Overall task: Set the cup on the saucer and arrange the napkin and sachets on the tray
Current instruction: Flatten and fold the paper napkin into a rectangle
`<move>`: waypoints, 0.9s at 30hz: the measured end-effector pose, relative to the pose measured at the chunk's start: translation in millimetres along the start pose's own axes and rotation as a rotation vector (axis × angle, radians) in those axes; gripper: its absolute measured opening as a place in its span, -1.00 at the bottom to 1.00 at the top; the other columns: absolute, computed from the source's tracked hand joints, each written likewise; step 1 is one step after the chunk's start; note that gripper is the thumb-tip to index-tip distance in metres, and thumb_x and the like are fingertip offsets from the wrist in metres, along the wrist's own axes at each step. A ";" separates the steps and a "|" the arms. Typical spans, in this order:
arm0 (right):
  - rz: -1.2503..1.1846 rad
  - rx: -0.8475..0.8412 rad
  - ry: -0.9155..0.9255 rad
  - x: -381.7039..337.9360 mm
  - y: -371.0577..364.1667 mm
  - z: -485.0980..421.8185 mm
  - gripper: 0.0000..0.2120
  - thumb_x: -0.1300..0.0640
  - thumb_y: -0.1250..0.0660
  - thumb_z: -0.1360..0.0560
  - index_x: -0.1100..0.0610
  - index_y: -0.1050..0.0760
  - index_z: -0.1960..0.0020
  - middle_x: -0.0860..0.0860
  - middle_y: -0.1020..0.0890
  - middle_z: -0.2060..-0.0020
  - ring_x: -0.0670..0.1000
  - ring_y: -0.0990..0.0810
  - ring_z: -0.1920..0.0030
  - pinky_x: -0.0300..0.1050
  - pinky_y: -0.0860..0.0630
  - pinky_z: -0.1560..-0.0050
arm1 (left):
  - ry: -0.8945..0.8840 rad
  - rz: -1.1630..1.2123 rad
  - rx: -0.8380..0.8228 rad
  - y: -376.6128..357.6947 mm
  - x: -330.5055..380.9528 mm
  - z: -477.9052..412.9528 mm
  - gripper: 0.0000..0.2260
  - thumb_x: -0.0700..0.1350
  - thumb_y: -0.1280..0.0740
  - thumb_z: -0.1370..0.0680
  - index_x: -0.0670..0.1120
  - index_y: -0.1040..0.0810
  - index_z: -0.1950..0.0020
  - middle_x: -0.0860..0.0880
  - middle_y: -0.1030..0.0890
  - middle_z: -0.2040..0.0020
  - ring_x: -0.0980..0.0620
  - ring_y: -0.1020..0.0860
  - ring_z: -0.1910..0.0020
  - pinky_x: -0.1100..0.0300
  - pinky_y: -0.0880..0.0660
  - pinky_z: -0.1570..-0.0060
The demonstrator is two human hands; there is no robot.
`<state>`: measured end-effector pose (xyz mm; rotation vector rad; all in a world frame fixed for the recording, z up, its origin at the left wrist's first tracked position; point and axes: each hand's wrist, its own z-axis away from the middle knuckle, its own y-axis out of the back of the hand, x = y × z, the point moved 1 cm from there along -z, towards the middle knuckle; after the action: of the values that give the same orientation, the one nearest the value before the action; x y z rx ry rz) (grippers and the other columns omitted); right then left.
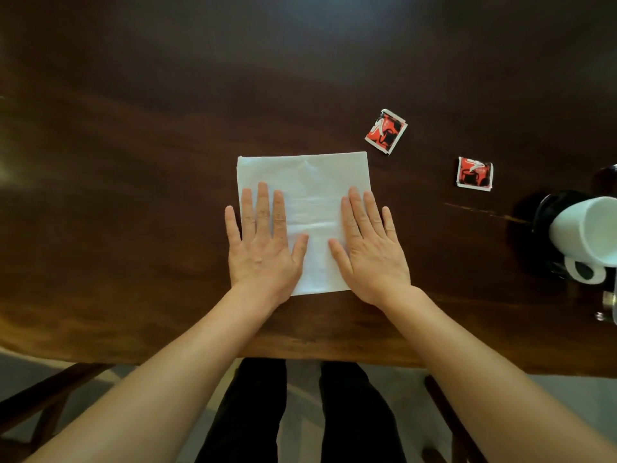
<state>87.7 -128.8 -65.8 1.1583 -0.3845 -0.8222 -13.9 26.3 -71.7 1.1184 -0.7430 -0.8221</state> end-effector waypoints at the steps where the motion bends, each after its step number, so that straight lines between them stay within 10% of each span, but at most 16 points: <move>1: -0.016 -0.002 -0.021 -1.2 6.5 -2.0 -0.35 -0.17 0.09 -0.67 0.09 0.23 -0.62 0.01 0.24 -0.61 0.03 0.34 -0.58 0.11 0.26 -0.58 | 0.006 -0.003 0.016 2.9 0.7 0.8 -0.27 0.29 0.18 -0.62 -0.12 0.33 -0.61 -0.14 0.34 -0.62 -0.18 0.33 -0.59 -0.20 0.28 -0.54; 12: -0.019 0.013 0.361 -67.1 22.2 -74.3 -0.47 -0.25 0.18 -0.66 -0.20 0.01 -0.60 -0.05 0.09 -0.63 0.10 0.27 -0.60 0.24 0.27 -0.55 | -0.149 -0.027 -0.020 1.1 8.9 9.4 -0.13 0.42 0.11 -0.55 -0.17 0.11 -0.64 -0.25 0.10 -0.64 -0.21 0.17 -0.62 -0.18 0.09 -0.57; 27: 0.087 0.046 0.221 -5.4 42.5 -94.0 -0.40 -0.27 0.14 -0.64 -0.11 0.09 -0.62 -0.01 0.10 -0.63 0.12 0.22 -0.61 0.11 0.18 -0.59 | -0.070 0.097 -0.025 -1.0 7.7 7.5 -0.13 0.43 0.11 -0.56 -0.17 0.16 -0.64 -0.19 0.18 -0.65 -0.19 0.22 -0.62 -0.12 0.12 -0.58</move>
<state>161.7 -56.7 -61.9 1.2521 -0.2698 -0.6050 -16.5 16.1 -69.9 1.0275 -0.8363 -0.7893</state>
